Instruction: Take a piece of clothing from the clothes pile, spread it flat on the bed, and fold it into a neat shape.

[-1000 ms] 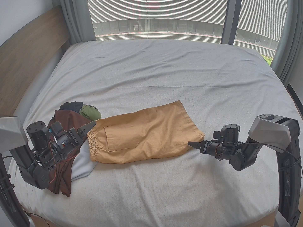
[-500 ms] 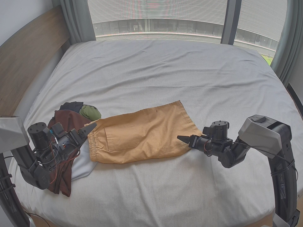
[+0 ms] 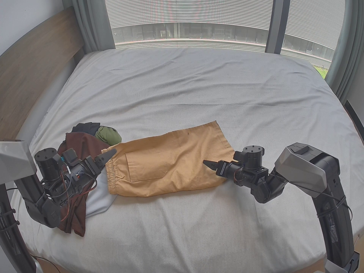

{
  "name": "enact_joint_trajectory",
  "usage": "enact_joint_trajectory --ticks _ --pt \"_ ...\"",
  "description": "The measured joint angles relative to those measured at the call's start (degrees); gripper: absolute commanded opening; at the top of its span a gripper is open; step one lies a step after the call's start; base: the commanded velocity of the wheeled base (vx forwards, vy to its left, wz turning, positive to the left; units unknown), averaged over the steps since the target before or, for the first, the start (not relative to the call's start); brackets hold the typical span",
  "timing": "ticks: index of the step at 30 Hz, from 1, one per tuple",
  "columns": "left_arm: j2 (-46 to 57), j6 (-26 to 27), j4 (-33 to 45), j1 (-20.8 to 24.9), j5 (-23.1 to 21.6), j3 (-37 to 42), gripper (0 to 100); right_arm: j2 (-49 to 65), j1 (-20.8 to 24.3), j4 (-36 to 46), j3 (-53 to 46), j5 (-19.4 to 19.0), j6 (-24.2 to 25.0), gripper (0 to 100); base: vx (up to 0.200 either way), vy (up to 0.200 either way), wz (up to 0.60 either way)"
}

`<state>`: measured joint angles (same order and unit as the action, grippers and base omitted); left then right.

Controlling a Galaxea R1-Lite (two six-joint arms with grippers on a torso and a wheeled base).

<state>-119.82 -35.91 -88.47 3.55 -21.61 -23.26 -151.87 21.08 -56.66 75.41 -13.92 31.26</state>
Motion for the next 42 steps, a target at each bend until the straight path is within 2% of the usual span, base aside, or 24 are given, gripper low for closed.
enact_joint_trajectory --ticks 1,6,18,32,42 --pt "-0.1 0.0 0.0 0.0 0.0 0.0 100 -0.1 0.0 -0.1 0.1 0.2 0.0 0 0.000 0.000 0.00" --pt "-0.2 0.0 0.0 0.0 0.0 0.0 100 -0.6 0.0 -1.4 0.0 1.9 -0.1 0 0.000 0.000 0.00" --pt "-0.9 0.0 0.0 -0.3 0.0 -0.2 100 0.0 0.2 -4.6 -4.4 2.0 -0.4 0 0.000 0.000 0.00" --pt "-2.4 0.0 0.0 -0.9 0.0 -0.7 100 7.0 -0.5 -5.8 -19.0 2.1 -5.2 0 0.000 0.000 0.00" --pt "-2.9 0.0 0.0 -1.1 0.0 -0.9 100 12.9 -2.6 -6.4 -32.5 4.8 -9.8 0 0.000 0.000 0.00"
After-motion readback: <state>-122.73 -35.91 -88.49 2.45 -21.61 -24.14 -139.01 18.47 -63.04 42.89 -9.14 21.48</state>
